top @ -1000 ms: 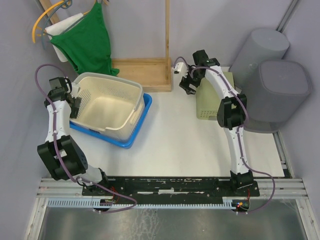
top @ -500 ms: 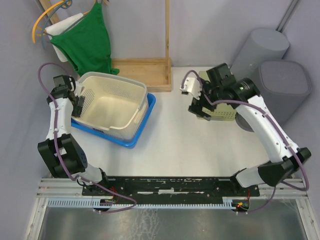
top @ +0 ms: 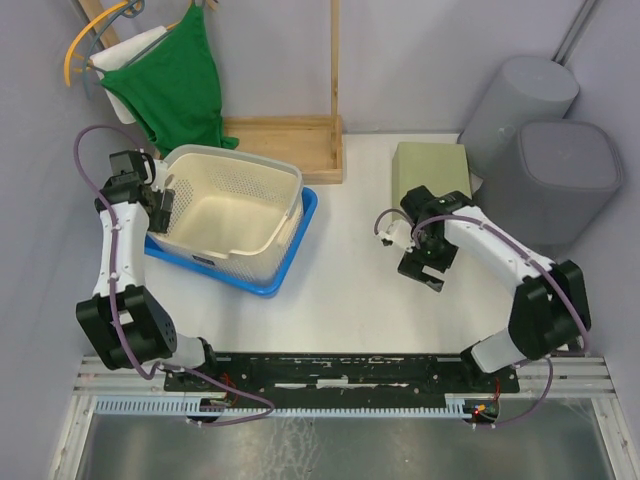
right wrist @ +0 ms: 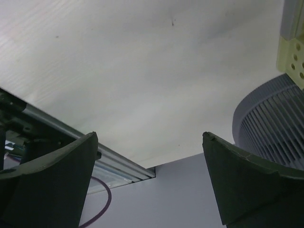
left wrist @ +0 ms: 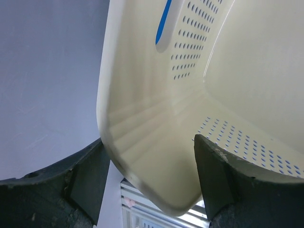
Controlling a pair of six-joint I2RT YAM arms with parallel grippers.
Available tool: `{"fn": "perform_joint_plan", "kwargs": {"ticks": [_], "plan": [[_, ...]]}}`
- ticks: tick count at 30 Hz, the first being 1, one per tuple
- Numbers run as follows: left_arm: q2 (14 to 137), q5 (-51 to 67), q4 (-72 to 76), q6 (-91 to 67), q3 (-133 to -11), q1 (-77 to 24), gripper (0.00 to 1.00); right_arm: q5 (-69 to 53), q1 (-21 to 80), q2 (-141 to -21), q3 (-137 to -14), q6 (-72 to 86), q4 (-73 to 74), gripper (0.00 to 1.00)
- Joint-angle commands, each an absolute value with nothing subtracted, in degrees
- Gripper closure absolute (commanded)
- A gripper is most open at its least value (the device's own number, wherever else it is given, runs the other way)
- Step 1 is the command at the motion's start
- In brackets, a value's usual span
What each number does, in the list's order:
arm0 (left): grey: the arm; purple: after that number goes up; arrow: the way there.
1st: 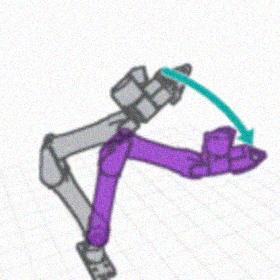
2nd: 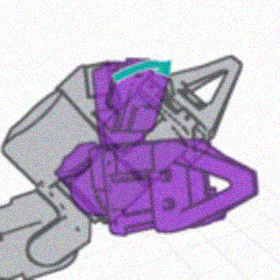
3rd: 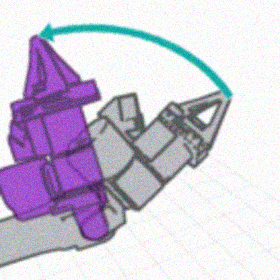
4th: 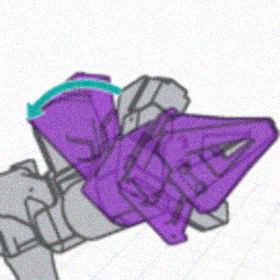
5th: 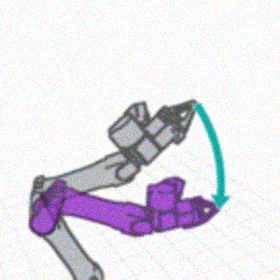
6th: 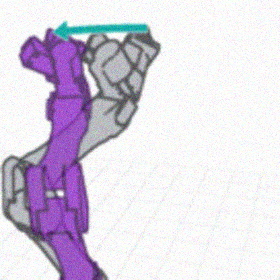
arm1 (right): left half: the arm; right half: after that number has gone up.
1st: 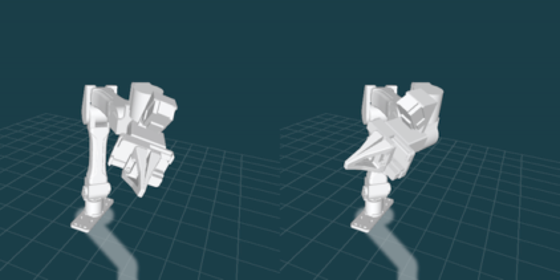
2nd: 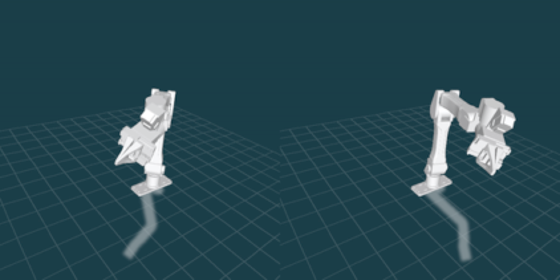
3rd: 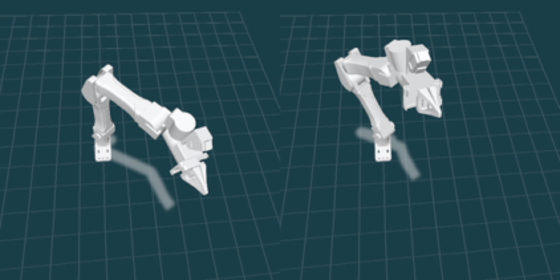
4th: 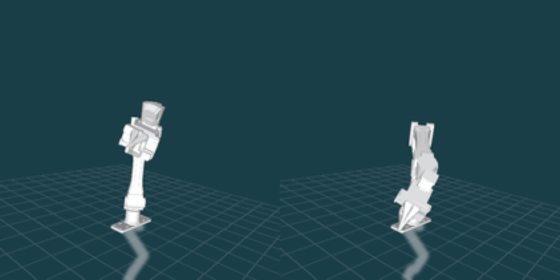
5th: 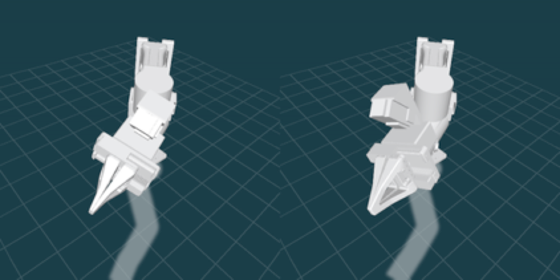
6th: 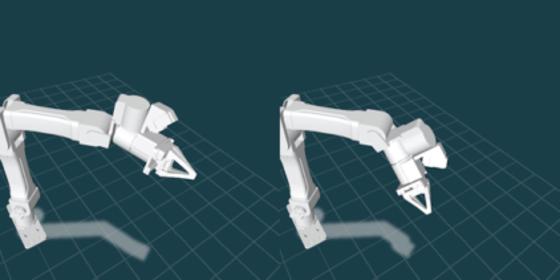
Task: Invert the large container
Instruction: Move the container to the center of the board.
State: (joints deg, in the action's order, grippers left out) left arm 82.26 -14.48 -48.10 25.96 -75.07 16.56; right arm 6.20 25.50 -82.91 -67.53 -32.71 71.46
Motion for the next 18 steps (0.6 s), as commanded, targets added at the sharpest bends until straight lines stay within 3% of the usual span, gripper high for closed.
{"fn": "perform_joint_plan", "kwargs": {"ticks": [1,18], "plan": [[78.74,-15.23,-48.43,21.89,-73.69,16.26,0.24,10.41,24.68,-90.15,-65.07,-31.34,59.14,0.00],[76.64,-16.36,-48.99,18.93,-71.00,16.18,0.24,14.69,13.28,-112.75,-77.29,-35.32,35.56,0.00]]}}
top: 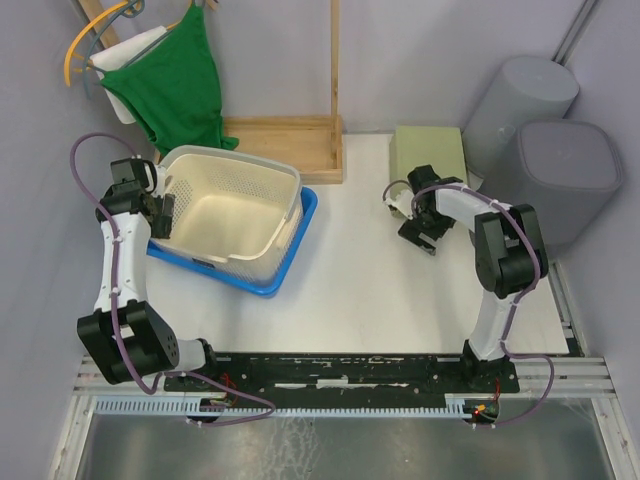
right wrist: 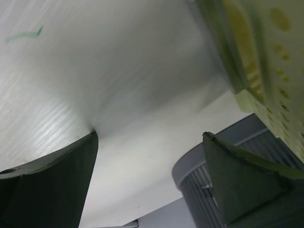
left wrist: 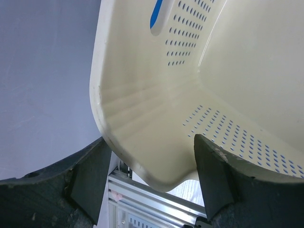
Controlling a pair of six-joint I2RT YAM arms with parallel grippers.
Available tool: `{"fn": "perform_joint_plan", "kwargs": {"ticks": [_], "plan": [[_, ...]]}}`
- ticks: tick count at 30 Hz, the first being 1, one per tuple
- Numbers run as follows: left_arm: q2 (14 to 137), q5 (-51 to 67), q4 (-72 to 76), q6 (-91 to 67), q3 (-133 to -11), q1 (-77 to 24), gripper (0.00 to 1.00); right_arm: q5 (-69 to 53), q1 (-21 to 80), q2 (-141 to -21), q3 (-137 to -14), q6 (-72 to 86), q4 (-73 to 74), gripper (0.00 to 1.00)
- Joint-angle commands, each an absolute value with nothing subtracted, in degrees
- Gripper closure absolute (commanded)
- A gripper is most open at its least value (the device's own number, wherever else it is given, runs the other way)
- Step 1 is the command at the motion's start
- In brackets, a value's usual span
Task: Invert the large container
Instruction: Move the container to the center of the board.
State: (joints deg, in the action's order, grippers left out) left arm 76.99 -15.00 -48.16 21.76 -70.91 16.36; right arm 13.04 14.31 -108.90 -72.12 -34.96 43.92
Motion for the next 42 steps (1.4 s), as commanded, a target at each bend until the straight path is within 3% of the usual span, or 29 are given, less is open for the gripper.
{"fn": "perform_joint_plan", "kwargs": {"ticks": [1,12,15,21,22,23,25,26,27,38,40,42], "plan": [[76.65,-16.48,-48.98,18.99,-70.94,16.22,0.24,14.61,13.20,-113.63,-78.69,-35.14,35.51,0.00],[76.54,-17.93,-48.91,18.33,-70.59,16.23,0.23,15.47,13.15,-121.15,-93.76,-30.50,40.77,0.00],[75.49,-17.65,-48.74,18.40,-70.01,16.26,0.23,10.54,13.16,-116.67,-94.47,-26.83,48.90,0.00],[75.77,-12.48,-49.61,18.42,-69.95,16.26,0.25,-10.68,13.64,-98.93,-90.70,-27.20,66.56,0.00],[75.98,-11.42,-49.78,18.39,-70.10,16.26,0.29,-13.20,13.75,-96.25,-90.25,-27.71,67.85,0.00],[76.32,-10.27,-50.21,18.29,-70.40,16.23,0.39,-15.90,13.79,-93.22,-89.86,-28.25,68.92,0.00],[76.90,-7.39,-51.28,18.44,-70.93,16.13,0.63,-21.14,13.95,-88.02,-89.03,-27.50,68.10,0.00],[77.04,-6.39,-51.87,18.39,-71.15,16.09,0.83,-22.85,14.09,-85.94,-89.00,-25.76,66.94,0.00],[77.03,-5.69,-52.29,18.43,-71.25,15.99,0.96,-24.59,14.09,-84.52,-89.49,-24.06,66.20,0.00],[75.07,5.24,-56.36,22.24,-74.06,15.90,0.97,-54.15,14.38,-79.49,-87.48,-30.37,66.65,0.00],[74.97,4.93,-55.93,22.24,-73.44,15.91,0.97,-59.69,15.19,-79.90,-90.27,-37.38,72.92,0.00],[75.03,4.40,-55.22,22.40,-72.69,15.89,0.97,-63.84,19.13,-81.13,-97.54,-52.54,88.09,0.00]]}}
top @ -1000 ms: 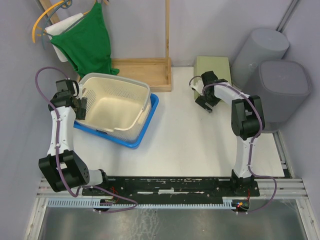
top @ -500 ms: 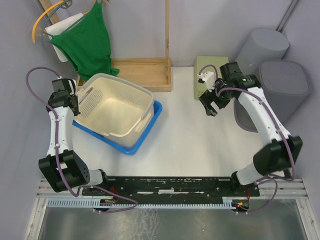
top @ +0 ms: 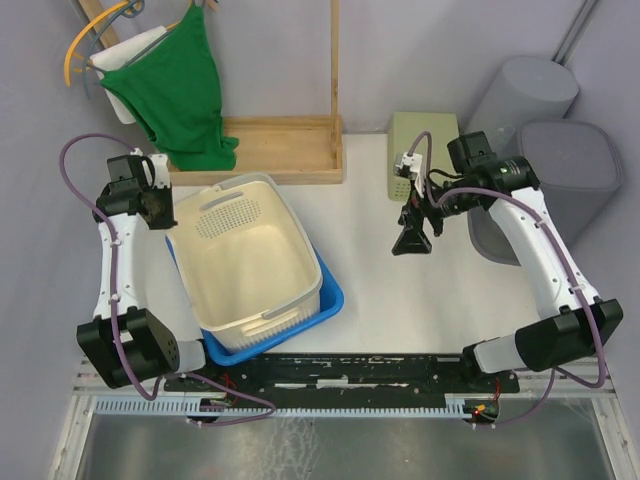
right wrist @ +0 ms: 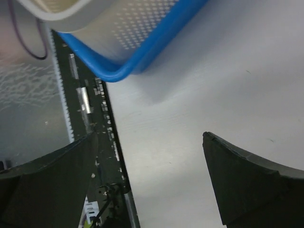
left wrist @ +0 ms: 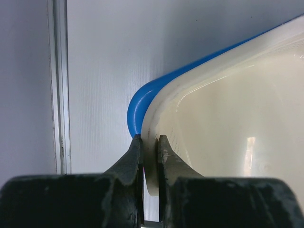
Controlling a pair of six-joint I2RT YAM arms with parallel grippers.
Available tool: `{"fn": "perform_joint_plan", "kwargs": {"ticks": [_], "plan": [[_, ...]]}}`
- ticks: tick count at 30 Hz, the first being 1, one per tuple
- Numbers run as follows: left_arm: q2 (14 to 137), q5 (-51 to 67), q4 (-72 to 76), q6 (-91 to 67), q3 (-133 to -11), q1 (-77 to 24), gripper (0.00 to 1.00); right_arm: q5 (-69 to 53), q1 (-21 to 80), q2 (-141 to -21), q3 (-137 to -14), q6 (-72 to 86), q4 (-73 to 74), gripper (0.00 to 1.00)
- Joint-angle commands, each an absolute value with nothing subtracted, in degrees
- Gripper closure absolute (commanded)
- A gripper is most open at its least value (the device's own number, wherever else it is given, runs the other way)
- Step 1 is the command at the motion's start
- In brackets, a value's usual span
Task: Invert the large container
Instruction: Move the container to the center of the board.
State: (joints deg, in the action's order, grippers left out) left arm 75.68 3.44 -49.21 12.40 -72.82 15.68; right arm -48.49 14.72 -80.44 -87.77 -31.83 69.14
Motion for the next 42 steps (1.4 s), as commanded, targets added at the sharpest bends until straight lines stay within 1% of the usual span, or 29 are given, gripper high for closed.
{"fn": "perform_joint_plan", "kwargs": {"ticks": [1,2,3,5,7,9,11,13,16,18,22,28,33,38,42], "plan": [[75.17,3.94,-54.93,22.60,-72.54,15.91,0.97,-64.46,21.90,-81.54,-99.96,-60.41,96.16,0.00],[75.30,3.50,-54.67,22.73,-72.45,15.86,0.97,-64.10,24.97,-81.32,-101.23,-63.34,100.13,0.00],[75.54,3.09,-54.33,22.76,-72.43,15.90,0.97,-63.19,28.17,-80.39,-100.91,-61.71,97.88,0.00],[76.11,3.29,-54.32,22.93,-72.78,15.91,0.97,-60.16,33.30,-77.82,-98.98,-53.63,88.39,0.00],[77.06,3.57,-54.40,22.42,-73.21,15.86,0.97,-54.57,37.52,-78.01,-98.80,-46.04,80.03,0.00],[78.33,3.25,-54.49,21.21,-73.73,15.85,0.97,-43.61,42.02,-78.00,-97.05,-35.83,68.24,0.00],[79.66,2.09,-54.38,19.17,-74.29,15.90,0.97,-30.66,47.73,-78.96,-96.66,-33.28,62.97,0.00],[80.76,0.52,-53.60,16.94,-74.71,15.90,0.97,-14.90,53.38,-79.87,-95.66,-31.38,57.40,0.00],[82.25,0.40,-52.78,15.25,-75.73,15.88,0.97,-0.69,58.51,-81.61,-94.31,-31.34,50.71,0.00],[83.28,0.46,-52.74,14.85,-76.71,15.87,0.97,5.92,61.42,-82.79,-93.40,-32.01,46.86,0.00],[84.81,0.31,-52.87,14.65,-78.15,15.85,0.97,11.06,67.26,-85.75,-95.85,-33.54,45.25,0.00],[88.36,-1.55,-51.79,14.38,-81.34,15.85,0.97,14.27,77.48,-89.30,-101.75,-34.83,50.39,0.00],[92.27,-0.65,-51.58,13.87,-86.86,15.61,0.97,15.57,82.53,-90.15,-103.33,-34.48,52.61,0.00],[95.63,-2.51,-51.26,13.20,-90.35,15.38,0.97,15.68,84.86,-91.55,-101.33,-33.75,49.84,0.00],[96.36,-1.89,-51.12,12.76,-89.33,15.09,0.97,22.99,86.78,-93.87,-95.65,-36.83,40.20,0.00]]}}
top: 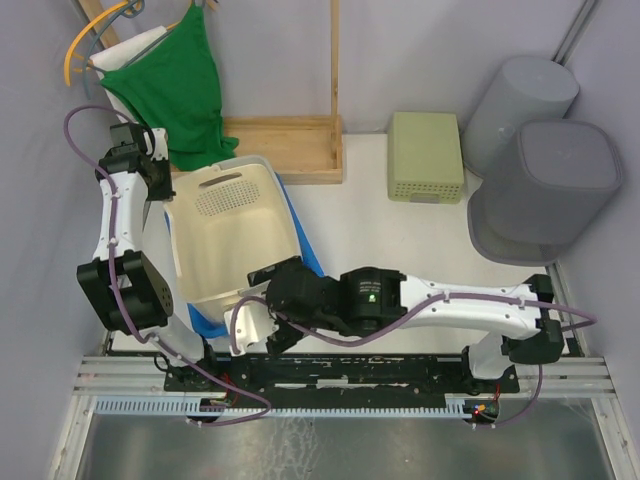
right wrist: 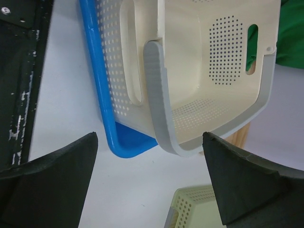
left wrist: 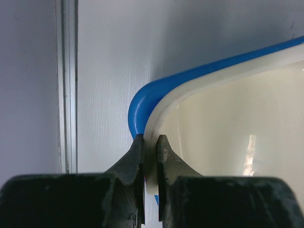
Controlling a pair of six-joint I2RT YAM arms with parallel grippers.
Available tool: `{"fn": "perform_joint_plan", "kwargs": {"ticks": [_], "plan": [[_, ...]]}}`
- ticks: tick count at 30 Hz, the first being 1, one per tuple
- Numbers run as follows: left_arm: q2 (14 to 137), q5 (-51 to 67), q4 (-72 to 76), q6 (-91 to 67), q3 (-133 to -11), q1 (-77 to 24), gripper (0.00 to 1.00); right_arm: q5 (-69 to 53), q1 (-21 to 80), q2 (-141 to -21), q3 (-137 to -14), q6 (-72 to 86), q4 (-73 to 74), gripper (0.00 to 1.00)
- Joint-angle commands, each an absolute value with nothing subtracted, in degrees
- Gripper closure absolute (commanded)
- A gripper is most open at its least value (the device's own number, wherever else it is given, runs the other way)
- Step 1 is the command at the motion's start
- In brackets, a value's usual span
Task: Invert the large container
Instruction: Move the container to the center of the board.
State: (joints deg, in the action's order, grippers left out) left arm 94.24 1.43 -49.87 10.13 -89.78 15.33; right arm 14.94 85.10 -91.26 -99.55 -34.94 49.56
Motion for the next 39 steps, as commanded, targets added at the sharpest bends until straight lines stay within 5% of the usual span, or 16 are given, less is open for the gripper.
{"fn": "perform_joint_plan", "kwargs": {"ticks": [1,15,25,39], "plan": [[96.10,-1.83,-50.83,12.67,-88.58,14.99,0.97,25.85,87.06,-94.43,-94.09,-38.16,36.52,0.00],[91.41,-1.67,-50.10,13.51,-83.92,14.85,0.97,44.36,90.53,-102.39,-82.82,-55.20,1.81,0.00],[91.30,-1.76,-50.17,13.72,-83.11,14.83,0.97,46.10,89.55,-103.40,-73.88,-65.69,-15.82,0.05],[91.33,-1.60,-50.31,13.77,-82.62,14.85,0.97,46.94,87.54,-99.83,-74.69,-66.13,-10.95,0.09]]}}
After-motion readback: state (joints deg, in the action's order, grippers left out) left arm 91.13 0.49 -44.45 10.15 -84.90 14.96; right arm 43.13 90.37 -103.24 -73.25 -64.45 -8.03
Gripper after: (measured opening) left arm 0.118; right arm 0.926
